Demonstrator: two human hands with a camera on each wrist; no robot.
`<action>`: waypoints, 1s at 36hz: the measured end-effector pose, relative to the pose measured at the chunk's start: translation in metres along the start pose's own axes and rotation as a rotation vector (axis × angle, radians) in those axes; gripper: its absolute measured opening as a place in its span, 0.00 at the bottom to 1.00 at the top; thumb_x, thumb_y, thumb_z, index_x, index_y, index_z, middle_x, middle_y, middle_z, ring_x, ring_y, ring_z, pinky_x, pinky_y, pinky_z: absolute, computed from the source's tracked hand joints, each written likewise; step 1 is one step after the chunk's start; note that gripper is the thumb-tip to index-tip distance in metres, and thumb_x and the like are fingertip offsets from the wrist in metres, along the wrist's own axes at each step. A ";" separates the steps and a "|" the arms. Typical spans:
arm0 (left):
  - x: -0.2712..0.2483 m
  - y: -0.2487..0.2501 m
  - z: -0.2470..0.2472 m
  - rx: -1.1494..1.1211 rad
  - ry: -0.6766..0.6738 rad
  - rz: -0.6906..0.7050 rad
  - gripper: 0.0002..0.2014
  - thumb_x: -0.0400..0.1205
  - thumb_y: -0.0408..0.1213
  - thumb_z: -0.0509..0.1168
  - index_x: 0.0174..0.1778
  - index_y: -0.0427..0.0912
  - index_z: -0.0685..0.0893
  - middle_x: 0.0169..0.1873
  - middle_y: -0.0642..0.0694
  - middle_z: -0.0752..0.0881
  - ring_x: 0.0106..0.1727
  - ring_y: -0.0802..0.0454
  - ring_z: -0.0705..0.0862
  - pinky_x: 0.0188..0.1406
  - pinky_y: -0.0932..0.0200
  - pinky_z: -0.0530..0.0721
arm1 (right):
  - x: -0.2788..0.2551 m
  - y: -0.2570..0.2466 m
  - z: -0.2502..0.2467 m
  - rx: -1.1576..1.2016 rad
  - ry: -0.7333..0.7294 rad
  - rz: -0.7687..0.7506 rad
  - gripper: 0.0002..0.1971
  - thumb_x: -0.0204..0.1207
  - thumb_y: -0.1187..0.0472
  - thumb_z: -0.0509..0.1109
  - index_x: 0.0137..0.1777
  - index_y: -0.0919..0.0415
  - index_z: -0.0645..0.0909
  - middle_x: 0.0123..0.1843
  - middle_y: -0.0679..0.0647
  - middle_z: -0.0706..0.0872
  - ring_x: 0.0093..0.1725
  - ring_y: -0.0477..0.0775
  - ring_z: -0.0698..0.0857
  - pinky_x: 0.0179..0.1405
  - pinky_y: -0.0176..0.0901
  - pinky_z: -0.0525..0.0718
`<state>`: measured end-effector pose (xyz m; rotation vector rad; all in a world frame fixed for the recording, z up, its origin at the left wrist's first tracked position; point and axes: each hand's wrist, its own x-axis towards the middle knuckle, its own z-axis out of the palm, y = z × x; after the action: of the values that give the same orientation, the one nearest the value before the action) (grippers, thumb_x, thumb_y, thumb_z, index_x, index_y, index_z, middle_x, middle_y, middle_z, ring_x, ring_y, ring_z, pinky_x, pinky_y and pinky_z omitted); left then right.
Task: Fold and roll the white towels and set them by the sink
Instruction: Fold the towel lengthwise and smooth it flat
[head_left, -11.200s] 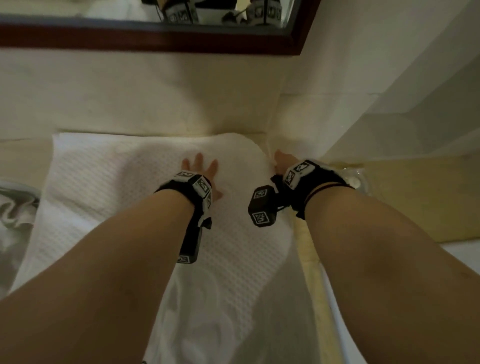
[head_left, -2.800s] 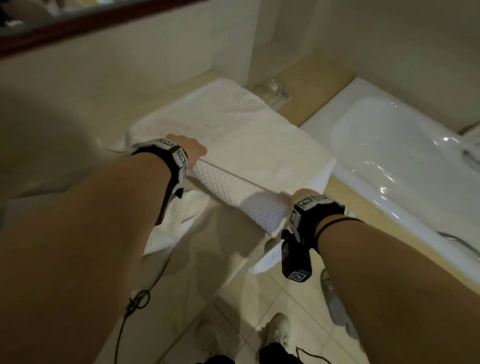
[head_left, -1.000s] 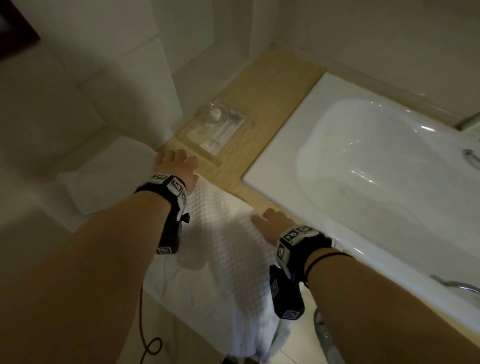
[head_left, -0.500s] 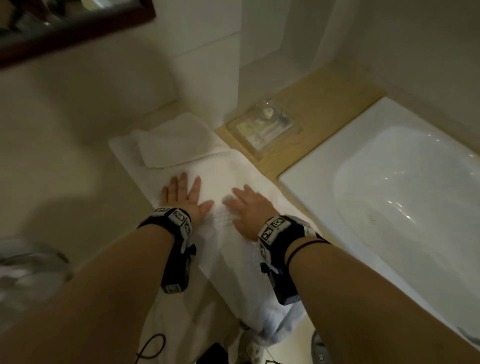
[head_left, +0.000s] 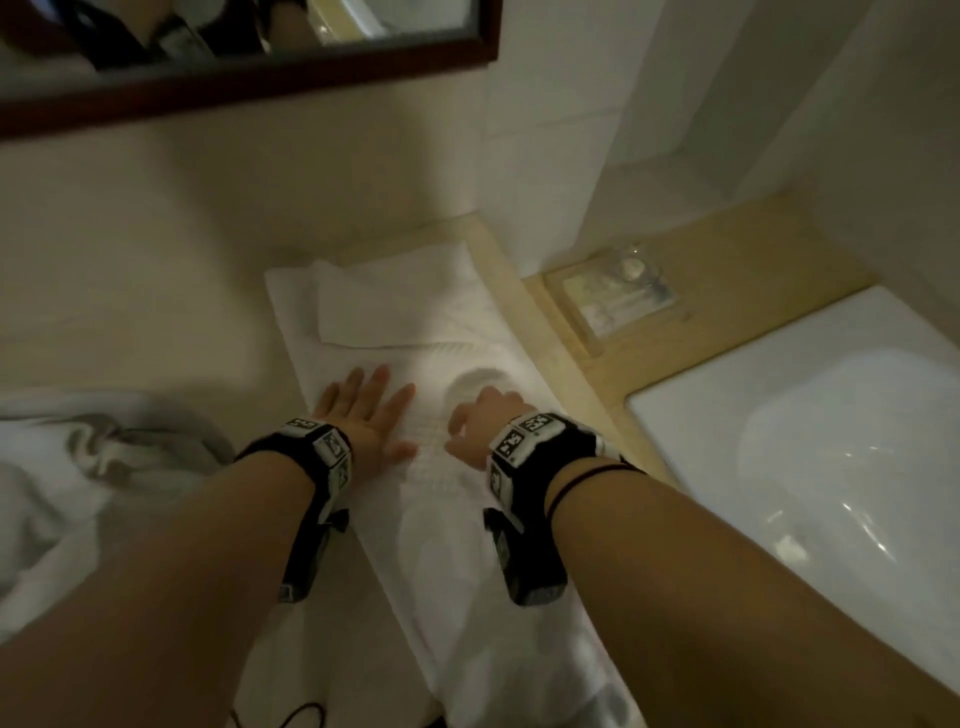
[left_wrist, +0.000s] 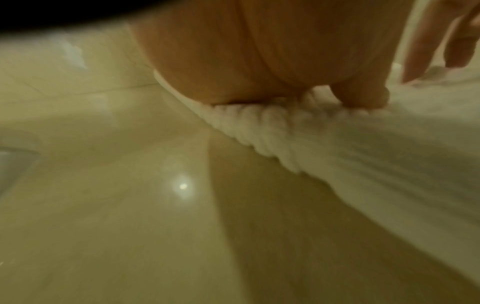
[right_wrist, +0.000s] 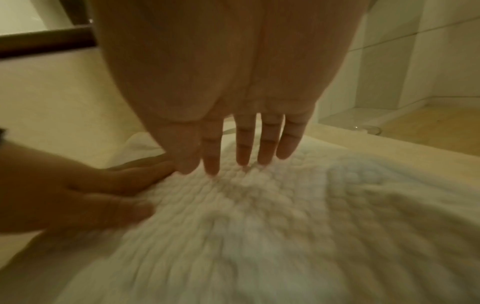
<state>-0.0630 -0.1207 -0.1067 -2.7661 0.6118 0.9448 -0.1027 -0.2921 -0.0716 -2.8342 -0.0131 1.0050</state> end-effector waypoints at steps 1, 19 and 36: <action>0.000 -0.006 -0.004 -0.007 -0.001 0.017 0.37 0.83 0.64 0.47 0.80 0.60 0.33 0.80 0.49 0.27 0.82 0.46 0.31 0.81 0.49 0.36 | 0.007 -0.002 -0.007 0.057 0.047 0.036 0.29 0.76 0.46 0.68 0.76 0.43 0.66 0.76 0.54 0.64 0.74 0.62 0.66 0.72 0.60 0.70; 0.079 -0.069 -0.112 -0.543 0.384 0.008 0.24 0.80 0.32 0.62 0.73 0.45 0.67 0.74 0.41 0.65 0.68 0.40 0.74 0.64 0.51 0.75 | 0.114 -0.032 -0.079 0.192 0.267 0.174 0.18 0.82 0.56 0.57 0.71 0.55 0.71 0.70 0.58 0.74 0.69 0.62 0.73 0.68 0.54 0.73; 0.117 -0.046 -0.124 -0.927 0.529 -0.234 0.28 0.80 0.18 0.53 0.77 0.41 0.65 0.77 0.42 0.58 0.72 0.41 0.70 0.69 0.57 0.69 | 0.148 -0.024 -0.111 0.559 0.077 0.138 0.35 0.66 0.31 0.63 0.72 0.45 0.70 0.72 0.53 0.74 0.71 0.62 0.72 0.70 0.61 0.72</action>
<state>0.1085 -0.1507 -0.0801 -3.8352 -0.1969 0.4915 0.0830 -0.2746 -0.0759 -2.3760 0.4091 0.7679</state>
